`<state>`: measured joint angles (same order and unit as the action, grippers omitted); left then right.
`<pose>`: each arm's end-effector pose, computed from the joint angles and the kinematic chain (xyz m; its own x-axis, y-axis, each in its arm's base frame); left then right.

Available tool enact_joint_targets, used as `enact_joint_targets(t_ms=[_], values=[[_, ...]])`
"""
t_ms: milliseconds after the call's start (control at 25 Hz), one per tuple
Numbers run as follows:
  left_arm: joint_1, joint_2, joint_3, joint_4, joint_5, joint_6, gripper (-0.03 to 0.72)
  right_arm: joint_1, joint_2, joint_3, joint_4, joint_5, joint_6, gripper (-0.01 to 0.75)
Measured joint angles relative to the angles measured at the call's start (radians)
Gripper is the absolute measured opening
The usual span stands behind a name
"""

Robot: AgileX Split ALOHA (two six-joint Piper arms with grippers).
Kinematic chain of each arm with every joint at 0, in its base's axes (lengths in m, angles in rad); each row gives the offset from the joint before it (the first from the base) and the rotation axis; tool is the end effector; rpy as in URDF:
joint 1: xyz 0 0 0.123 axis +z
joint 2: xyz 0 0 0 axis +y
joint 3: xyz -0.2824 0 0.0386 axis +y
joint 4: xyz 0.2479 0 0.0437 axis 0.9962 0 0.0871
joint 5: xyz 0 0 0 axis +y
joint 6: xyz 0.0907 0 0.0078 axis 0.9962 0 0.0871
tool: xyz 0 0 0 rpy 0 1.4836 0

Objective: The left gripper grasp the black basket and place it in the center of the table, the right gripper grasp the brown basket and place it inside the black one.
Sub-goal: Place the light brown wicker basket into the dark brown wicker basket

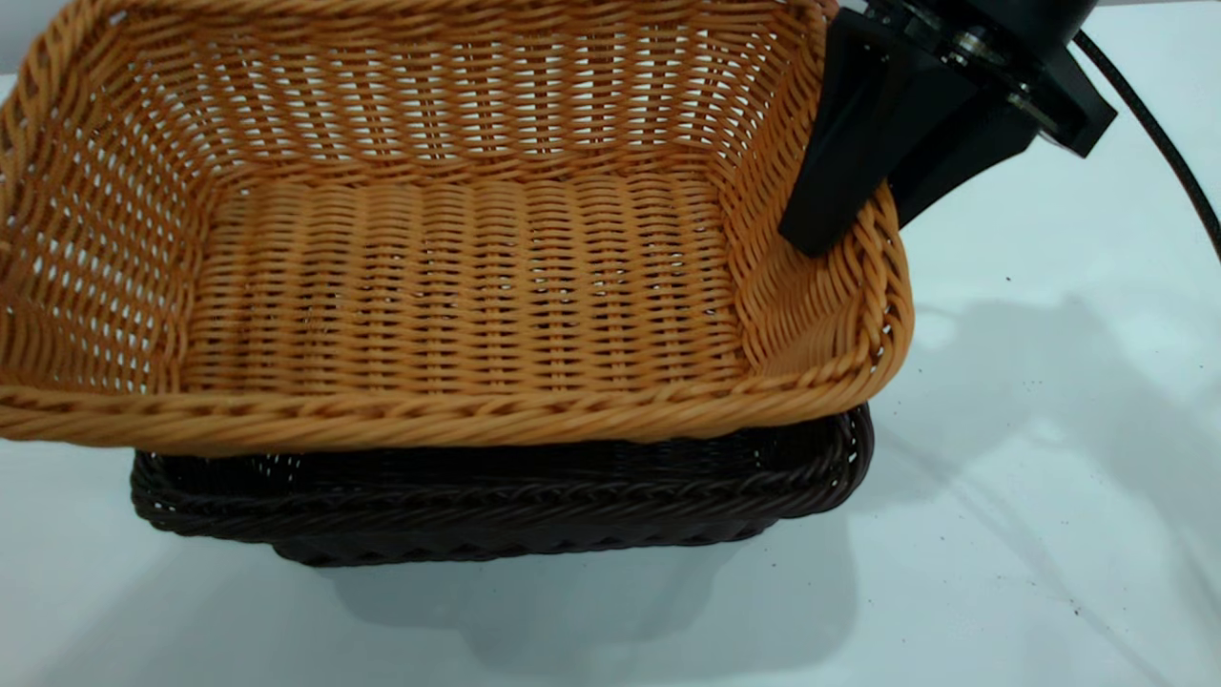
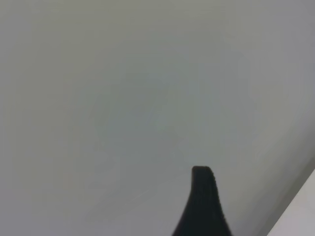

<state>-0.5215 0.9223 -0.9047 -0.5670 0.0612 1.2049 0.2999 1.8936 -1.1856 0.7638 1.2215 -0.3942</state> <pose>0.1717 -0.1022 0.4122 0.3263 0.4997 -0.8024 0.4133 0.6879 0.5966 0.2999 0.1547 0.1822 -0.9312 -0.3495 0.1029 -0.2022 0.7306 0.6522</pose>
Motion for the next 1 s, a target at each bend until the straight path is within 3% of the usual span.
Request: enact_joint_targets(t_ms=[1000], values=[[0.0, 0.0, 0.0, -0.002, 0.049, -0.001, 0.481, 0.0, 0.082, 0.0, 0.03, -0.004, 0.04, 0.106]])
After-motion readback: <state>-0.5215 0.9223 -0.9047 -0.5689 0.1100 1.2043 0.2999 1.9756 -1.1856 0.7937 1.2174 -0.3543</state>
